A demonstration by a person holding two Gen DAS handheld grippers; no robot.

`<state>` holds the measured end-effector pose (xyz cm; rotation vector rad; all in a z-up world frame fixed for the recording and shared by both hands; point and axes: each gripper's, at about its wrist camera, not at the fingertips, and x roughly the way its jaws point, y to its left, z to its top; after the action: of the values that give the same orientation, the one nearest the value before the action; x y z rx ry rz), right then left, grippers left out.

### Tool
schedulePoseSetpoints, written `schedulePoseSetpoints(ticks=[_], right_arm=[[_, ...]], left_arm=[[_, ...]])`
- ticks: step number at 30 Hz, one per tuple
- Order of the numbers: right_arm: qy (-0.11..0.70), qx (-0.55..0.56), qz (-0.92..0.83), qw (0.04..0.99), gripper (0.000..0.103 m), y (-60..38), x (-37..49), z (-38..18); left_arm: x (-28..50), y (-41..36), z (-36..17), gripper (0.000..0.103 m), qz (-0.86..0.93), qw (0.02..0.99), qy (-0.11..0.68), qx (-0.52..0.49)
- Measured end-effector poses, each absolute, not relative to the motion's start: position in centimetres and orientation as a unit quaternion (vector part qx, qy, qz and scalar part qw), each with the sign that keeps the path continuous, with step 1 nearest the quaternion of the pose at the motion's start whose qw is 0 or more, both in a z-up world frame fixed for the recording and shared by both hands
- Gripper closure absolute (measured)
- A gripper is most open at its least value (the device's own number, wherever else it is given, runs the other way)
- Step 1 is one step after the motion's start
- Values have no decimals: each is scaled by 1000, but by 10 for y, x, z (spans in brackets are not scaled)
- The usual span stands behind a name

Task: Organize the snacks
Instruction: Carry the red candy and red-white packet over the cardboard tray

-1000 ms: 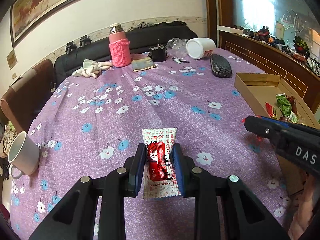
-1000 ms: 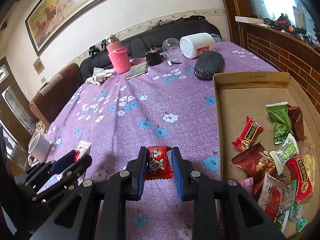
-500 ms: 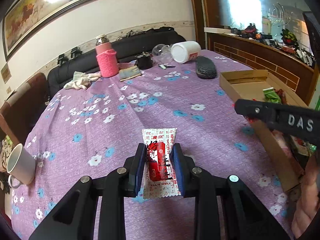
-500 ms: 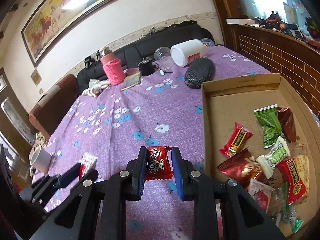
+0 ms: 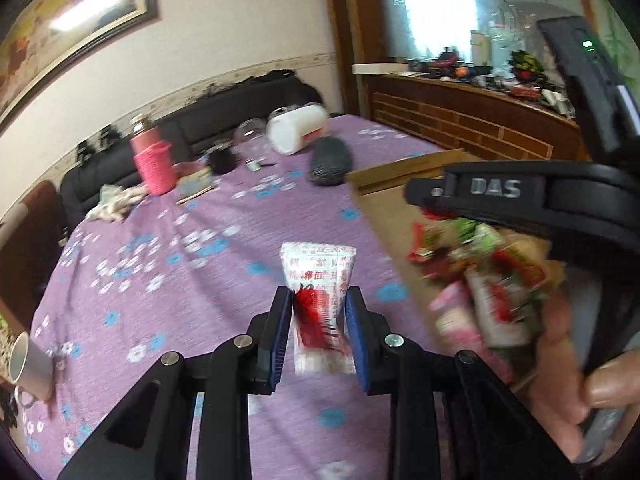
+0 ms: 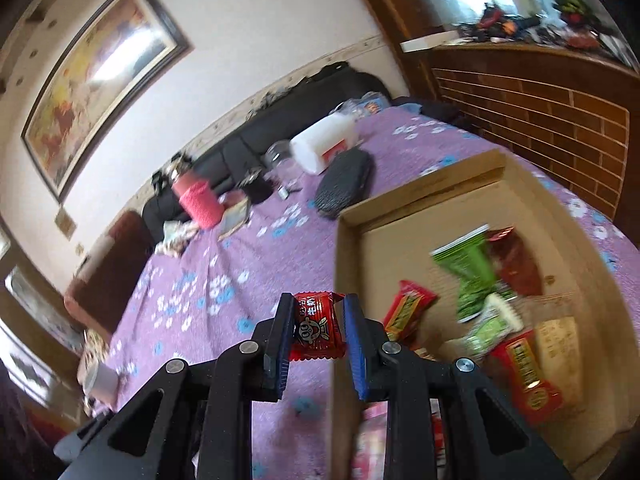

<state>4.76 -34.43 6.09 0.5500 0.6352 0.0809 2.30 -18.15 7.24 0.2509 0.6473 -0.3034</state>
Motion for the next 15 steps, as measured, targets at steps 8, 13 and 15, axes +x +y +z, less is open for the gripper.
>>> schedulePoseSetpoints(ticks=[8, 13, 15], right_arm=[[304, 311, 2, 900, 77, -418, 17, 48], [321, 325, -20, 889, 77, -435, 13, 27], [322, 324, -14, 889, 77, -434, 18, 26]], left_arm=[[13, -247, 74, 76, -214, 918, 310, 124], [5, -276, 54, 76, -235, 909, 316, 133], [2, -276, 55, 76, -236, 909, 313, 141]])
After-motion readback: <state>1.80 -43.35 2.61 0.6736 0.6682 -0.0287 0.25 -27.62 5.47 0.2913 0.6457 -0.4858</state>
